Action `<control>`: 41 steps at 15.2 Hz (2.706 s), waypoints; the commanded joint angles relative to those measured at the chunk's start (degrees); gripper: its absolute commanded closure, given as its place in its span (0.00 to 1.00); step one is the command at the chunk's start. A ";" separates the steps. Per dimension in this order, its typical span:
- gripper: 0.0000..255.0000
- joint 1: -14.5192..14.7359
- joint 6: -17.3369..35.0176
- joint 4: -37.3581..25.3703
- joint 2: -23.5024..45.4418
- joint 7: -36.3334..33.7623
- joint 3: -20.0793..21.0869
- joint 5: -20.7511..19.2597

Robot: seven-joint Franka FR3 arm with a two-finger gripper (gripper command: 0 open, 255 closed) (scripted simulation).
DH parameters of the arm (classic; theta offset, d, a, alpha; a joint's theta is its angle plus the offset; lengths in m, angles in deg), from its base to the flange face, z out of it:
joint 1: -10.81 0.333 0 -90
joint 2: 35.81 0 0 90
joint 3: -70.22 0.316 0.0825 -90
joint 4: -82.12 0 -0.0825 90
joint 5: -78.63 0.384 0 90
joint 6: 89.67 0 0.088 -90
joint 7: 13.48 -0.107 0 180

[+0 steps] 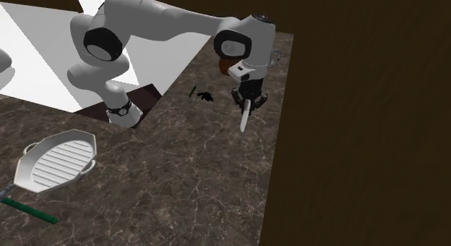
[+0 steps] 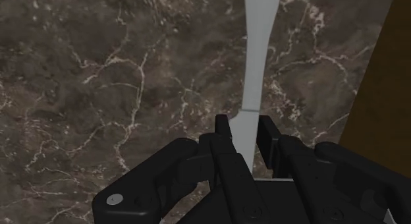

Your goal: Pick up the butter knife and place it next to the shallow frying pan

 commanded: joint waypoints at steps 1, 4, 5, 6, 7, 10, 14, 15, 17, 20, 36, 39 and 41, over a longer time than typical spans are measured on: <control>1.00 -3.40 2.04 5.82 -4.14 0.94 0.95 1.77; 1.00 -9.47 6.24 16.04 -11.52 3.64 2.35 5.39; 1.00 -11.33 7.50 19.11 -13.96 4.83 2.70 6.74; 1.00 -13.11 8.69 22.05 -16.40 6.15 2.96 8.16; 1.00 -14.77 9.82 24.87 -18.85 7.61 3.14 9.67; 1.00 -19.06 12.76 32.69 -26.24 12.72 3.04 14.51; 1.00 -22.61 15.52 41.80 -35.77 20.62 1.07 21.04; 1.00 -23.11 16.00 43.87 -38.00 22.64 0.26 22.50; 1.00 -23.74 16.73 47.79 -42.20 26.59 -1.66 25.09; 1.00 -24.17 17.41 53.16 -47.87 32.20 -4.97 28.01; 1.00 -28.25 17.57 72.71 -68.11 57.36 -24.60 28.17; 1.00 -30.16 17.58 74.58 -70.11 61.80 -28.39 26.31; 1.00 -31.63 17.66 75.47 -71.05 64.79 -30.91 24.90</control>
